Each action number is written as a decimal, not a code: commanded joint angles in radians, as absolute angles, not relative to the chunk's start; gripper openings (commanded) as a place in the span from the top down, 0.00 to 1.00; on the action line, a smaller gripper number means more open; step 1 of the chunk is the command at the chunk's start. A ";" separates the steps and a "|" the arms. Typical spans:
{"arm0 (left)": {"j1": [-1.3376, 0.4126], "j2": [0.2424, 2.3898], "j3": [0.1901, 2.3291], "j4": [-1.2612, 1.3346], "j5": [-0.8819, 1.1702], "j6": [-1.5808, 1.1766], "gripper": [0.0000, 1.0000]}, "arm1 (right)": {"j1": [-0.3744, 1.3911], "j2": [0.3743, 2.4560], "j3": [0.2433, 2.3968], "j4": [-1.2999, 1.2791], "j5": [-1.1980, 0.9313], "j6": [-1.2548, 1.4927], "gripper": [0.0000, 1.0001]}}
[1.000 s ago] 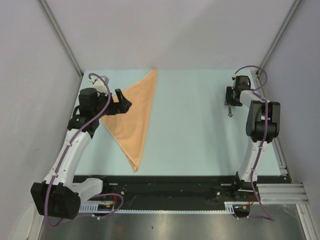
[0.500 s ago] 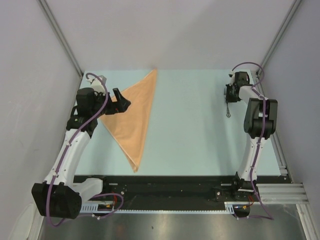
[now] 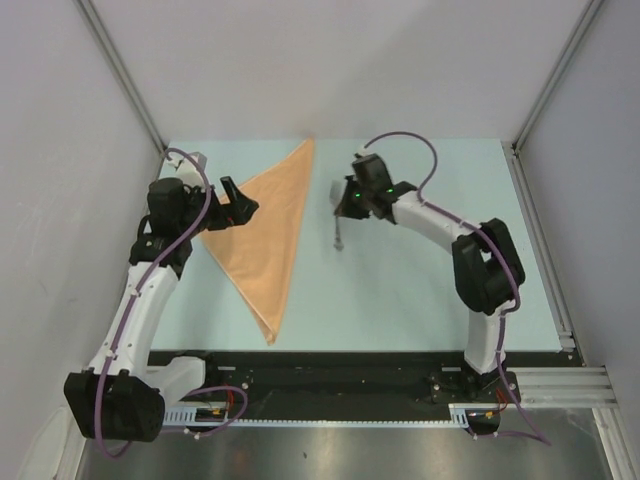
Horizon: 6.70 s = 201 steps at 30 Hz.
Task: Fold the napkin, place the utensils inside, and roll it up
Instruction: Place the utensil onto the napkin, then fold the napkin
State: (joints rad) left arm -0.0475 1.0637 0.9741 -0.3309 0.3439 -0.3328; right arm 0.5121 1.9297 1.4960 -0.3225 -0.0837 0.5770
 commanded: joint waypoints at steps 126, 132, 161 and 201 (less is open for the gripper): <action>0.187 1.111 0.959 -0.310 0.354 -0.356 0.00 | 1.324 2.069 1.491 -0.150 0.187 0.055 0.63; 0.187 1.114 0.957 -0.307 0.359 -0.356 0.00 | 1.344 2.103 1.523 -0.179 0.207 0.040 0.63; 0.198 1.112 0.959 -0.310 0.354 -0.356 0.00 | 1.387 2.163 1.563 -0.222 0.385 -0.040 0.64; 0.201 1.114 0.959 -0.307 0.380 -0.360 0.00 | 1.358 1.994 1.527 -0.178 0.108 0.012 0.47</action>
State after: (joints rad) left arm 0.1902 1.1133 0.9554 -0.3382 0.3527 -0.3416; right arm 1.3712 2.1796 1.5867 -0.2413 0.2646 -0.0025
